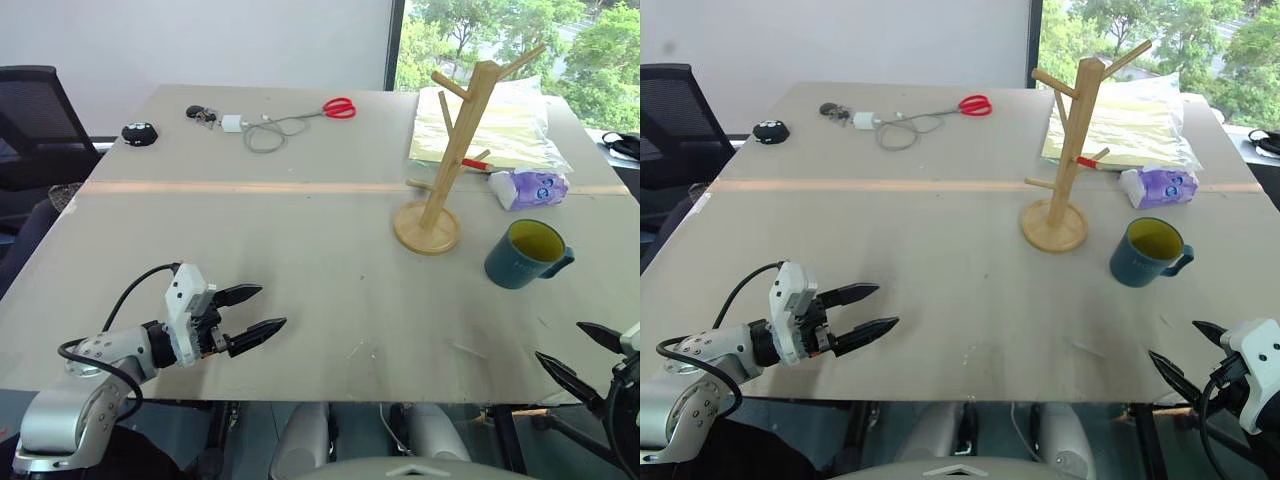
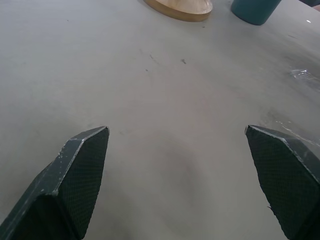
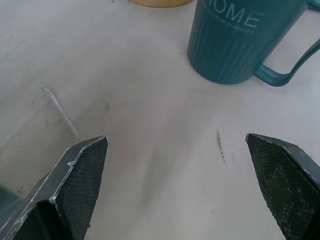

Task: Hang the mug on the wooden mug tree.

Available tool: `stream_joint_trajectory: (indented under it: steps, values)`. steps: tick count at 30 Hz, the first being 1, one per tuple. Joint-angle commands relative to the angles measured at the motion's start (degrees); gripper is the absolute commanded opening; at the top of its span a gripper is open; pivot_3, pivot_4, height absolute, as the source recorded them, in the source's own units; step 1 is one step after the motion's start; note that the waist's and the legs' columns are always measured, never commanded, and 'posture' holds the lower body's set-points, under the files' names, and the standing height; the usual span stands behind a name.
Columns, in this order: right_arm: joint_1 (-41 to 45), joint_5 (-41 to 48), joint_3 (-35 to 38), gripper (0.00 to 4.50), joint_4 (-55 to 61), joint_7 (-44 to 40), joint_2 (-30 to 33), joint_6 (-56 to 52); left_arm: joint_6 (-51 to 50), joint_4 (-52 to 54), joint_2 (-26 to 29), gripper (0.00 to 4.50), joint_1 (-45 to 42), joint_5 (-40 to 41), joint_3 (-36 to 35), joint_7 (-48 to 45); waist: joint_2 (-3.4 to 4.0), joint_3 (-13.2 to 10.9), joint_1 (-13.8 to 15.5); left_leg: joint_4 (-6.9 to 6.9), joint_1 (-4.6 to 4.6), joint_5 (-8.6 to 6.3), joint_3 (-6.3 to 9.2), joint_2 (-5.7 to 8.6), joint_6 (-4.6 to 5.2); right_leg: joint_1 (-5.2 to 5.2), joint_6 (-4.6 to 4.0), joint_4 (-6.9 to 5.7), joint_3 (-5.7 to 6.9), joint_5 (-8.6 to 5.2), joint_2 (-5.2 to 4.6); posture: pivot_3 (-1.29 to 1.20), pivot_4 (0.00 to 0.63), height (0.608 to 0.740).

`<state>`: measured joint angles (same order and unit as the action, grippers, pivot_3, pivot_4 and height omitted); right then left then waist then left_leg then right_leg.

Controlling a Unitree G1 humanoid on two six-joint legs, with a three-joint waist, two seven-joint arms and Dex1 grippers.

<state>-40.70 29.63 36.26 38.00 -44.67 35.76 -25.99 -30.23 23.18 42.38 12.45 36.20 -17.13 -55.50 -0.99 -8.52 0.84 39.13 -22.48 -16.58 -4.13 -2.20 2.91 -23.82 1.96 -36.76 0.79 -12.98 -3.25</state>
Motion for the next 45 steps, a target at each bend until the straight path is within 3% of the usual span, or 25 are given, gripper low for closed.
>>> stream_joint_trajectory:
  steps: [1,5,14,15,17,30,45]
  values:
    - [2.8,-1.5,0.1,4.5,-0.2,2.4,-0.5,1.6,-0.9,2.8,0.6,4.46,-2.1,4.2,-0.9,-1.6,0.0,0.0,0.0,-0.02,-0.04,0.0,0.0,0.0,0.0,-0.04,-0.02,0.01,0.01,0.0,0.01,0.0,0.15,0.74]
    - [11.1,-4.6,-2.9,4.5,-2.5,13.8,-3.9,-3.3,-4.9,6.5,2.3,4.46,-10.5,14.0,2.0,-7.8,-0.11,0.0,0.1,0.03,-0.2,0.01,0.04,0.02,-0.01,-0.15,-0.01,0.01,0.08,0.01,0.15,0.0,0.15,0.74]
    - [22.9,-6.5,-5.9,4.5,-10.5,20.9,-6.5,-5.4,-5.5,10.8,3.2,4.46,-17.4,15.5,8.7,-9.6,0.09,0.0,-0.2,0.06,-0.06,0.02,-0.12,0.09,0.01,-0.07,-0.01,-0.03,-0.03,0.01,0.51,0.0,0.15,0.74]
    - [23.7,-6.2,-6.3,3.94,-11.2,20.9,-6.8,-5.3,-5.6,11.0,3.1,4.5,-17.8,15.7,8.9,-9.2,0.1,0.0,-0.2,0.06,-0.06,0.02,-0.1,0.08,0.01,-0.07,-0.01,-0.04,-0.02,0.01,0.53,0.0,0.15,0.74]
    - [24.8,-6.7,-7.2,3.27,-12.6,20.5,-6.9,-4.5,-5.7,11.1,3.0,4.5,-17.9,15.8,9.1,-8.7,0.1,0.0,-0.2,0.04,-0.07,0.02,-0.07,0.07,0.01,-0.06,-0.01,-0.05,-0.02,0.01,0.55,0.0,0.15,0.74]
    - [33.1,-9.3,-11.1,3.27,-23.1,20.4,-6.8,1.3,-5.1,13.7,2.5,4.5,-15.8,16.6,8.4,-5.0,0.1,0.0,-0.2,0.05,-0.02,0.02,-0.1,0.09,0.02,-0.02,0.0,-0.07,-0.18,0.01,0.61,0.0,0.15,0.74]
    - [37.9,-7.5,-11.4,3.27,-22.8,20.5,-6.2,-1.9,-3.0,16.3,2.6,4.5,-12.6,18.6,5.7,-4.5,0.11,0.0,-0.2,0.06,-0.01,0.03,-0.12,0.09,0.01,-0.02,0.0,-0.06,-0.2,0.02,0.61,0.0,0.15,0.74]
